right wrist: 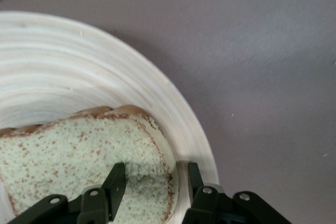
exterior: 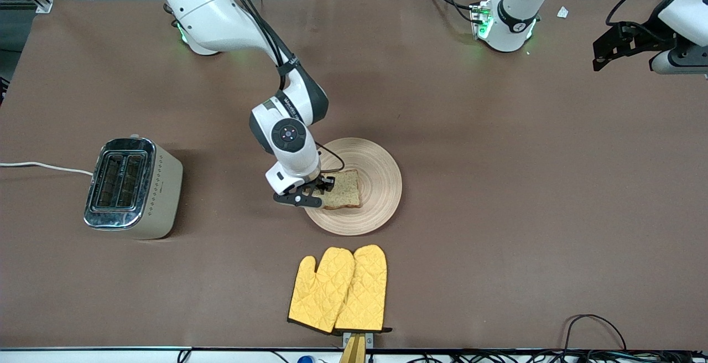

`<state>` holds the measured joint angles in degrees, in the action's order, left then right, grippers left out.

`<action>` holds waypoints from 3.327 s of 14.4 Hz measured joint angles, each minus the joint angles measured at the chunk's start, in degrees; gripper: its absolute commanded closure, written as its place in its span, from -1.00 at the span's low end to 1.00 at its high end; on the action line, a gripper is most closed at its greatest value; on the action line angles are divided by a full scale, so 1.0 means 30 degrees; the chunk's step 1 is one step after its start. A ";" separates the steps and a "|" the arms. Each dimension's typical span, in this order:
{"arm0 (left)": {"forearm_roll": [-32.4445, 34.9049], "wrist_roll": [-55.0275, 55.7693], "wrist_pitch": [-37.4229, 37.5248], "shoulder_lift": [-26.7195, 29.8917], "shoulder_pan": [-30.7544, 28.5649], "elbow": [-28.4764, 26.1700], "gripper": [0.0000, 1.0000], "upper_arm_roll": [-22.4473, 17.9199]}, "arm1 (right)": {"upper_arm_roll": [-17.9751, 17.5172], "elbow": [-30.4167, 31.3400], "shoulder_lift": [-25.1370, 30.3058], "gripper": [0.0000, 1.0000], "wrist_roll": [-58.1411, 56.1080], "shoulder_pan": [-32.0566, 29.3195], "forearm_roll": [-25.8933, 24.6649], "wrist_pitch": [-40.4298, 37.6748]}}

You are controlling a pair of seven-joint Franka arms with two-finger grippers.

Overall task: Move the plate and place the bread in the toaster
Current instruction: 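Lower the right gripper and pinch the bread slice's edge, then lift the bread with the right gripper and carry it to the toaster, then lower the bread into the toaster slot with the right gripper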

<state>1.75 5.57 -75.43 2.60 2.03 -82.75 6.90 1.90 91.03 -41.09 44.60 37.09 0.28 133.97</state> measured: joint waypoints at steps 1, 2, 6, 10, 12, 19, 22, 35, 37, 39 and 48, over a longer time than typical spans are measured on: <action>0.0000 0.0000 0.0000 0.0027 0.0000 0.0000 -1.00 0.0000 | 0.0014 -0.0022 -0.0094 0.17 0.0105 0.0092 -0.0003 0.0073; 0.0000 0.0000 0.0000 0.0066 -0.0002 0.0000 -1.00 -0.0001 | 0.0037 -0.0069 -0.0100 0.31 0.0125 0.0117 -0.0005 0.0074; 0.0000 -0.0049 0.0021 0.0132 -0.0007 0.0000 -1.00 -0.0001 | 0.0053 -0.0159 -0.0099 0.95 0.0131 0.0117 -0.0005 0.0016; 0.0000 -0.0057 0.0034 0.0131 -0.0021 -0.0104 -1.00 -0.0015 | 0.0064 -0.0475 -0.0097 0.99 0.0146 0.0117 -0.0004 -0.0069; 0.0000 -0.0057 -0.0086 0.0127 -0.0039 -0.0174 -1.00 -0.0042 | 0.0071 -0.0794 -0.0085 0.99 0.0146 0.0117 -0.0005 -0.0180; 0.0000 -0.0117 -0.0407 0.0072 -0.0532 -0.0257 -1.00 -0.0166 | 0.0628 -0.4425 0.1002 0.99 -0.0291 -0.0267 -0.1014 -0.7341; 0.0000 -0.0422 -0.0476 0.0046 -0.0698 -0.0291 -1.00 -0.0174 | 0.0927 -0.4943 0.2722 0.99 -0.2142 -0.1371 -0.2412 -1.0427; -0.0001 -0.1354 -0.0488 0.0037 -0.0975 -0.0357 -1.00 -0.0196 | 0.2239 -0.4411 0.5861 0.99 -1.3991 -0.7025 -0.9547 -1.4880; -0.0001 -0.1354 -0.0489 0.0037 -0.0975 -0.0357 -1.00 -0.0196 | 0.2241 -0.4101 0.5847 0.99 -1.4358 -0.7323 -1.0713 -1.4879; -0.0001 -0.1354 -0.0488 0.0037 -0.0976 -0.0358 -1.00 -0.0196 | 0.2235 -0.3893 0.5838 0.99 -1.4366 -0.7348 -1.1463 -1.4879; 0.0001 -0.1326 -0.0488 0.0039 -0.1096 -0.0359 -1.00 -0.0218 | 0.2238 -0.2815 0.5429 0.98 -1.3990 -0.7658 -1.1762 -1.4542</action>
<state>1.75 1.59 -76.89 2.71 -1.26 -83.82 6.25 8.61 82.58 -24.80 2.63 14.12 -35.01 90.34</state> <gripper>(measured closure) 0.000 0.956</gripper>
